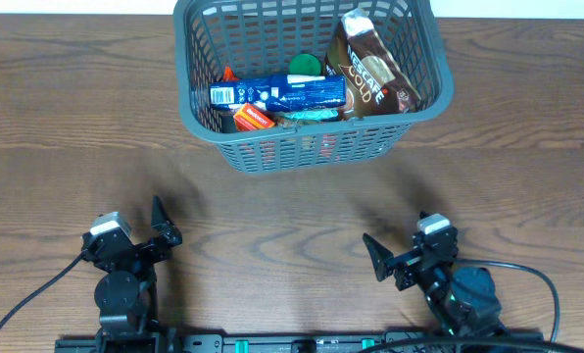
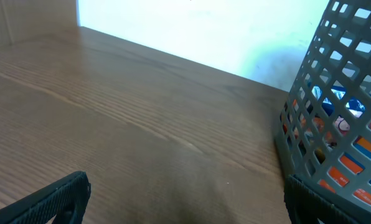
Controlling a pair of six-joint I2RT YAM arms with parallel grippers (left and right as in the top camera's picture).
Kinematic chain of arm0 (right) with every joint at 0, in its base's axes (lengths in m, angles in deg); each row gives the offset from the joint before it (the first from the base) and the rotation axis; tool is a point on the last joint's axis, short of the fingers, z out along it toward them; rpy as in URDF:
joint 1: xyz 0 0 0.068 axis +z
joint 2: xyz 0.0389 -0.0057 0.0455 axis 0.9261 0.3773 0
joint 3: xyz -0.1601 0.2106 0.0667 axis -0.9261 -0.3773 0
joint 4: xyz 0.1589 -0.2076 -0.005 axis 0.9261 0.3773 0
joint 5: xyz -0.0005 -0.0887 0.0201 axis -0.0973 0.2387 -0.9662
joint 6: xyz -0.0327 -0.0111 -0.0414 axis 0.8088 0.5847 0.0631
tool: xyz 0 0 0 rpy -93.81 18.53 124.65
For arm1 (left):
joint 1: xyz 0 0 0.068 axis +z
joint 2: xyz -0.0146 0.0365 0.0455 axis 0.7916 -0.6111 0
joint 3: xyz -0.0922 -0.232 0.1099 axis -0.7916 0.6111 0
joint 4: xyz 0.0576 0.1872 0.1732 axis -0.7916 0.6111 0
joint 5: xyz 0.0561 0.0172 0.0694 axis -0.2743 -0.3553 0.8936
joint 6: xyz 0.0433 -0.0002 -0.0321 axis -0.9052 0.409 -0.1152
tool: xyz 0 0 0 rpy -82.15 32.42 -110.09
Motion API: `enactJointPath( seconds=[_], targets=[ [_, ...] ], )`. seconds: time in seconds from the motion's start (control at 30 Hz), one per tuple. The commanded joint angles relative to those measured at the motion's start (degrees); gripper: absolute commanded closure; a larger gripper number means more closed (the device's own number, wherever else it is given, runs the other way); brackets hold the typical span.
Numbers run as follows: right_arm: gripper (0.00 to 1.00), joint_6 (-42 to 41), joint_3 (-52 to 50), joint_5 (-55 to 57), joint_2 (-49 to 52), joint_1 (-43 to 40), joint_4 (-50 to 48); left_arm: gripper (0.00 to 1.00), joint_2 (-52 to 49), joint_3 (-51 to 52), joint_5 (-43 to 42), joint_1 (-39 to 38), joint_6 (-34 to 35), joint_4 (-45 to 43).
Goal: Pack container
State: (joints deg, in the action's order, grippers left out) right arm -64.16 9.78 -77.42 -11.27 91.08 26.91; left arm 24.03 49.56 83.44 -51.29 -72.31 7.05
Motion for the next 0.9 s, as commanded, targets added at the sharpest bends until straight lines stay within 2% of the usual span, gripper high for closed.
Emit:
enactJointPath(
  seconds=[0.0,0.87],
  targets=[
    [0.01,-1.1,-2.1,-0.4,-2.6,-0.7,-0.4,0.01,0.3,1.4,0.3,0.3,0.3,0.5],
    [0.01,-1.1,-2.1,-0.4,-3.1,-0.8,-0.6,0.01,0.3,1.4,0.3,0.3,0.3,0.5]
  ],
)
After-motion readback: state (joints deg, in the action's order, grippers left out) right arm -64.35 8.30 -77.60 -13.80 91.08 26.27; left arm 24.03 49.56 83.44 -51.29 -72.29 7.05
